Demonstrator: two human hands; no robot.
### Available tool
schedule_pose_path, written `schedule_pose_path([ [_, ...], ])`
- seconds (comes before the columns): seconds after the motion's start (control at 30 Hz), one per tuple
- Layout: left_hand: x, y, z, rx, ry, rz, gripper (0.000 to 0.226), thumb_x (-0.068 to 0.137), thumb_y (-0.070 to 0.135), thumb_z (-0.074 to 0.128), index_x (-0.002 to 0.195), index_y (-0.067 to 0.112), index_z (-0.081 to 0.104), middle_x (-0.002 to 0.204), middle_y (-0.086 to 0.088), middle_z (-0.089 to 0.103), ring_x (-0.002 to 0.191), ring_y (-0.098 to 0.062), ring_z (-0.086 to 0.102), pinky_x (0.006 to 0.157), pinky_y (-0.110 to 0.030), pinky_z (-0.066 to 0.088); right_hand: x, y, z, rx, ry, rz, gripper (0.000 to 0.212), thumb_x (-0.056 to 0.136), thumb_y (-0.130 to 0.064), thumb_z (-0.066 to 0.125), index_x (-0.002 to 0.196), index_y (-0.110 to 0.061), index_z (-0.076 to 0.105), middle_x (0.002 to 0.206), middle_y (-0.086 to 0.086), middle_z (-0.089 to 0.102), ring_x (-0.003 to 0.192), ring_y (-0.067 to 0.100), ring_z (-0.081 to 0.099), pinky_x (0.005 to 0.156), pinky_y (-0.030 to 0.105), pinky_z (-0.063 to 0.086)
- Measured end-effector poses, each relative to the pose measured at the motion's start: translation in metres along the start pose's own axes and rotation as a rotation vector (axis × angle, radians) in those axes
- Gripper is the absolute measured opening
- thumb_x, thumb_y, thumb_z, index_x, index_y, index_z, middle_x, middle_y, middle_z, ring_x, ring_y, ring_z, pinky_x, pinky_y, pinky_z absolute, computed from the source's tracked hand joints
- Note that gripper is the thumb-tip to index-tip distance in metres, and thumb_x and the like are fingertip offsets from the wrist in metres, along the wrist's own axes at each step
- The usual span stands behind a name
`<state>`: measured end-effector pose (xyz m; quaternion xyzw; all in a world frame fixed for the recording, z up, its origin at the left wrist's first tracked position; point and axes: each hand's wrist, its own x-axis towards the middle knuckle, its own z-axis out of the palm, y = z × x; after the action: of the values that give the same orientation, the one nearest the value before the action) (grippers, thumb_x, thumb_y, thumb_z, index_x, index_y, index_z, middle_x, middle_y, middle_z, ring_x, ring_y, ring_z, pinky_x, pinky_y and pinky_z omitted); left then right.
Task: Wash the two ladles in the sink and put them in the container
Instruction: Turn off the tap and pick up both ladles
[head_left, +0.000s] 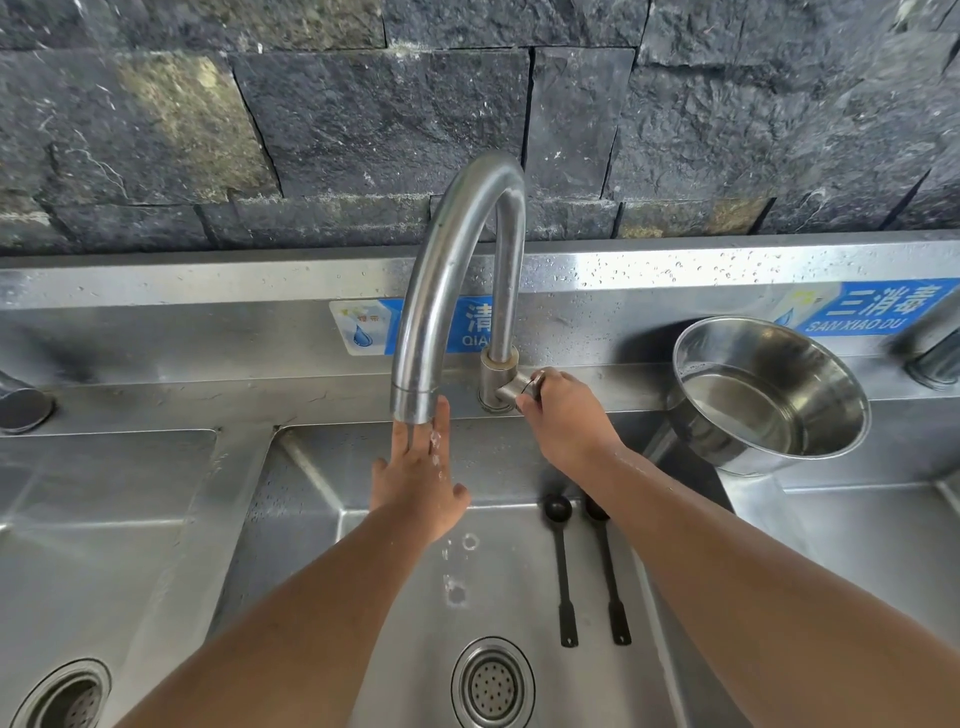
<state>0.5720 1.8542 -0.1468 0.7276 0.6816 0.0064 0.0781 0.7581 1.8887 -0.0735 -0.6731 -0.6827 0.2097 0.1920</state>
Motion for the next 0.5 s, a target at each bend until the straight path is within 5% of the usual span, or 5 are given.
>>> schedule_pose_path([
  [0.17, -0.001, 0.005, -0.005, -0.043, -0.056, -0.023, 0.111, 0.086, 0.043, 0.057, 0.148, 0.025, -0.033, 0.164, 0.004, -0.022, 0.152, -0.027, -0.016, 0.110, -0.051, 0.035, -0.004, 0.002, 0.001, 0.087, 0.014, 0.008, 0.006, 0.098, -0.024, 0.053, 0.097, -0.018, 0.052, 0.095, 0.001, 0.057, 0.076, 0.016, 0.053, 0.069, 0.029, 0.041],
  [0.27, -0.003, 0.002, -0.013, -0.106, -0.076, -0.009, 0.100, 0.088, 0.035, 0.056, 0.154, 0.023, -0.019, 0.162, 0.008, -0.027, 0.152, -0.024, -0.014, 0.113, -0.053, 0.034, -0.021, 0.015, 0.009, 0.199, 0.037, 0.050, 0.030, 0.096, -0.020, 0.056, 0.126, -0.018, 0.051, 0.113, 0.004, 0.066, 0.098, 0.021, 0.063, 0.086, 0.036, 0.052],
  [0.37, -0.019, 0.001, -0.009, -0.213, 0.097, 0.039, 0.078, 0.089, 0.023, 0.054, 0.155, 0.016, 0.014, 0.166, 0.000, 0.003, 0.152, -0.027, 0.006, 0.109, -0.049, 0.037, -0.051, 0.041, 0.024, 0.270, 0.078, 0.120, 0.056, 0.097, -0.020, 0.056, 0.149, -0.021, 0.034, 0.125, -0.003, 0.059, 0.109, 0.016, 0.062, 0.098, 0.036, 0.052],
  [0.43, -0.032, 0.006, 0.004, -0.395, 0.278, 0.059, 0.057, 0.088, 0.016, 0.057, 0.142, 0.012, 0.039, 0.149, -0.009, 0.038, 0.131, -0.035, 0.045, 0.097, -0.042, 0.043, -0.069, 0.061, 0.040, 0.305, 0.065, 0.190, 0.054, 0.097, -0.020, 0.056, 0.148, -0.022, 0.039, 0.115, -0.007, 0.061, 0.102, 0.014, 0.063, 0.091, 0.034, 0.053],
  [0.5, -0.042, 0.017, 0.022, -0.558, 0.309, 0.042, 0.044, 0.090, 0.017, 0.058, 0.133, 0.012, 0.048, 0.130, -0.009, 0.052, 0.110, -0.032, 0.058, 0.089, -0.037, 0.043, -0.085, 0.082, 0.057, 0.348, 0.018, 0.297, 0.046, 0.096, -0.022, 0.055, 0.141, -0.023, 0.049, 0.102, -0.008, 0.064, 0.096, 0.013, 0.065, 0.082, 0.027, 0.050],
])
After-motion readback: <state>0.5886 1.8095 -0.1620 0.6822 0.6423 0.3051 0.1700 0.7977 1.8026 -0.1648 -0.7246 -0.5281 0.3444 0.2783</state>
